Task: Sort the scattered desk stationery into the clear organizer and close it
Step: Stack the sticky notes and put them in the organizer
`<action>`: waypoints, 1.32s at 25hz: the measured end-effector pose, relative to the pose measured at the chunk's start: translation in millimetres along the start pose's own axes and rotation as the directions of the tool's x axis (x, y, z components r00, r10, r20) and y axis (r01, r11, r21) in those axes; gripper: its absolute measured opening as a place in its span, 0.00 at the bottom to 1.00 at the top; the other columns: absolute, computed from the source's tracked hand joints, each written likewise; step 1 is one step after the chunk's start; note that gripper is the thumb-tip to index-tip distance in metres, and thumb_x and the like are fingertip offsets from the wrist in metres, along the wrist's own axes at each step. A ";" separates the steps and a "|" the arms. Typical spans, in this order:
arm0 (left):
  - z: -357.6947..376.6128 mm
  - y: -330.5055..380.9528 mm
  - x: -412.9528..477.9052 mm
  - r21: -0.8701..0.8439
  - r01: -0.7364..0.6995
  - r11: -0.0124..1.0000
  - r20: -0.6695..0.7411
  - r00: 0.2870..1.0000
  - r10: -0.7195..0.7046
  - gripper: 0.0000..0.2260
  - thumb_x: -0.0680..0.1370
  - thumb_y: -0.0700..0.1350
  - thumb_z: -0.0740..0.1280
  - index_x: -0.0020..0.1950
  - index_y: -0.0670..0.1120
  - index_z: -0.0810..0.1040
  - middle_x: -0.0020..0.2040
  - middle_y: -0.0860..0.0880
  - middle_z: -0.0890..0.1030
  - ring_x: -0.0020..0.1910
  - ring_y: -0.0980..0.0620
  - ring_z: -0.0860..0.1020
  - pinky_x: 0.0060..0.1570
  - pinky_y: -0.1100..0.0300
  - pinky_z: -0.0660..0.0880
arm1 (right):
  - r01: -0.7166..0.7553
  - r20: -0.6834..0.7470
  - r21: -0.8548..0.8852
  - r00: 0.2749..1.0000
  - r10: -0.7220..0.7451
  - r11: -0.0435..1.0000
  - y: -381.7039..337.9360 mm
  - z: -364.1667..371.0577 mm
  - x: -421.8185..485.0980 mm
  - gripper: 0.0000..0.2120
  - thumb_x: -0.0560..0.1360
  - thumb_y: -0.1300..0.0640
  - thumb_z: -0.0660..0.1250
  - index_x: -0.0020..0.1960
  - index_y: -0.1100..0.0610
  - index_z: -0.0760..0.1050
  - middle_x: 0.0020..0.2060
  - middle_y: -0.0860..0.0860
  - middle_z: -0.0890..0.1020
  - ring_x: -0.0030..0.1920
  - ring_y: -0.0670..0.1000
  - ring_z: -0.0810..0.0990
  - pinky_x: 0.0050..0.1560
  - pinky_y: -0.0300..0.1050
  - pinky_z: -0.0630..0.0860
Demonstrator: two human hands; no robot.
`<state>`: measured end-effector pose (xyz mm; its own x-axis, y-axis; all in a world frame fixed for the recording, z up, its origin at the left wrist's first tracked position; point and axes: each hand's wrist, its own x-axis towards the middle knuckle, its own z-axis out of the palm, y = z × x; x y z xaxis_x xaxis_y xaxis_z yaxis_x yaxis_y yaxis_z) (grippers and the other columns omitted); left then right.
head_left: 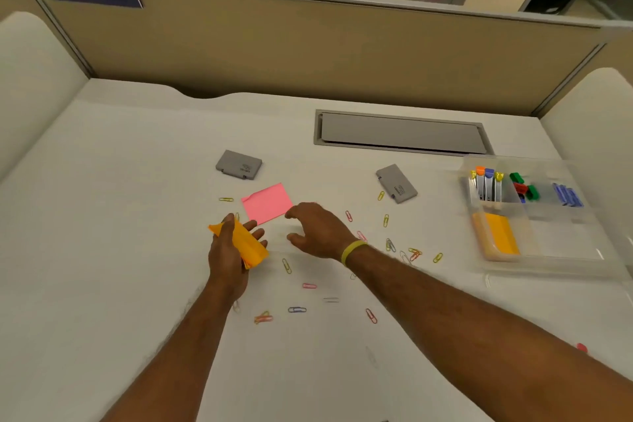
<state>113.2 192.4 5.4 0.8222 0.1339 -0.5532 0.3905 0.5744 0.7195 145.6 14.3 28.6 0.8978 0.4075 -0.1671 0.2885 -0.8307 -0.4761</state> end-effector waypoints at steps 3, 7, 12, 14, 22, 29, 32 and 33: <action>-14.5 11.1 2.8 -0.002 -0.004 1.000 -0.024 1.000 0.004 0.23 0.82 0.55 0.56 0.76 0.49 0.61 0.64 0.42 0.74 0.61 0.40 0.74 0.50 0.49 0.75 | 0.087 0.098 -0.170 0.993 -0.071 0.982 -5.2 4.4 38.9 0.28 0.75 0.50 0.68 0.71 0.58 0.66 0.70 0.55 0.71 0.69 0.55 0.68 0.70 0.49 0.64; -25.1 18.5 2.4 -0.008 -0.012 1.000 -0.024 1.000 0.012 0.22 0.81 0.57 0.55 0.73 0.51 0.64 0.62 0.42 0.76 0.57 0.41 0.77 0.50 0.48 0.76 | 0.224 0.227 -0.405 0.964 -0.140 0.886 -12.6 12.1 75.7 0.29 0.75 0.50 0.66 0.71 0.60 0.65 0.70 0.58 0.68 0.69 0.58 0.68 0.68 0.53 0.67; -33.5 20.7 7.0 -0.047 0.011 0.999 0.001 1.000 -0.011 0.22 0.81 0.60 0.53 0.71 0.52 0.66 0.61 0.42 0.78 0.58 0.42 0.78 0.53 0.46 0.76 | 0.277 0.248 -0.492 0.953 -0.173 0.825 -11.9 16.6 93.3 0.20 0.75 0.50 0.62 0.62 0.60 0.71 0.60 0.60 0.74 0.55 0.59 0.76 0.50 0.50 0.72; -35.0 20.5 9.2 -0.057 0.017 0.998 0.005 1.000 -0.017 0.23 0.81 0.60 0.52 0.71 0.52 0.66 0.61 0.42 0.78 0.59 0.41 0.77 0.54 0.46 0.75 | 0.321 0.263 -0.525 0.942 -0.209 0.788 -15.3 13.1 98.0 0.15 0.75 0.53 0.62 0.58 0.60 0.73 0.55 0.59 0.78 0.50 0.59 0.78 0.45 0.48 0.70; -38.0 21.4 13.0 -0.073 0.010 0.997 0.007 1.000 -0.009 0.22 0.81 0.60 0.51 0.71 0.52 0.66 0.60 0.42 0.78 0.58 0.42 0.78 0.52 0.48 0.76 | 0.413 0.335 -0.616 0.908 -0.251 0.671 -29.5 11.3 98.9 0.09 0.75 0.60 0.63 0.53 0.63 0.76 0.48 0.60 0.81 0.46 0.57 0.80 0.40 0.45 0.69; -37.8 20.1 16.6 -0.076 0.017 0.997 0.016 1.000 -0.016 0.23 0.81 0.60 0.52 0.73 0.51 0.65 0.64 0.40 0.76 0.58 0.42 0.78 0.52 0.47 0.76 | 0.379 0.310 -0.578 0.921 -0.236 0.723 -30.1 13.2 100.7 0.12 0.77 0.64 0.60 0.58 0.64 0.75 0.53 0.61 0.81 0.52 0.60 0.80 0.50 0.49 0.75; -37.7 22.1 17.4 -0.080 0.018 0.997 0.020 1.000 -0.016 0.23 0.81 0.60 0.52 0.72 0.51 0.66 0.64 0.40 0.76 0.58 0.43 0.78 0.52 0.47 0.76 | 0.324 0.191 -0.428 0.945 -0.266 0.844 -30.1 3.3 99.2 0.17 0.78 0.66 0.58 0.65 0.64 0.72 0.60 0.63 0.78 0.58 0.63 0.78 0.58 0.51 0.72; -37.5 23.0 17.7 -0.080 0.018 0.997 0.023 1.000 -0.016 0.23 0.81 0.59 0.52 0.72 0.51 0.66 0.64 0.40 0.76 0.58 0.43 0.78 0.52 0.47 0.76 | 0.281 0.141 -0.385 0.959 -0.245 0.879 -30.7 -0.2 98.5 0.18 0.78 0.66 0.57 0.66 0.63 0.71 0.59 0.63 0.78 0.57 0.64 0.78 0.56 0.52 0.72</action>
<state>121.3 238.2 -3.6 0.8253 0.1059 -0.5547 0.3706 0.6397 0.6734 225.3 79.9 26.9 0.7436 0.6477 -0.1656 0.6339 -0.7618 -0.1335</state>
